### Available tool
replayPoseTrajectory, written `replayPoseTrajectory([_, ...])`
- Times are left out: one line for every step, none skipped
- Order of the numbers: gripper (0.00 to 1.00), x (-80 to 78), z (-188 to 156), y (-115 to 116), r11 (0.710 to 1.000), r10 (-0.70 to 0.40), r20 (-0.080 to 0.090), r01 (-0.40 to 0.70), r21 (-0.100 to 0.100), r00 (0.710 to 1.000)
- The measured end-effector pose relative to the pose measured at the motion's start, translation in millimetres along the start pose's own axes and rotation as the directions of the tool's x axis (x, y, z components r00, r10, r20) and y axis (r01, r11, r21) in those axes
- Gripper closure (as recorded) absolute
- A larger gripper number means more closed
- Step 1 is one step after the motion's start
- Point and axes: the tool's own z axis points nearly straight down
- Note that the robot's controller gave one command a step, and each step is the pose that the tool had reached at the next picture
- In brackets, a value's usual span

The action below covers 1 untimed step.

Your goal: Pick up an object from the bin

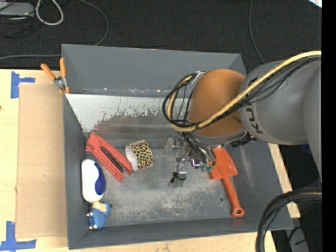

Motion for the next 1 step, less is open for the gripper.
replayPoseTrajectory([0.0,0.0,0.0,0.0,1.0,0.0,0.0,0.0,0.0,1.0])
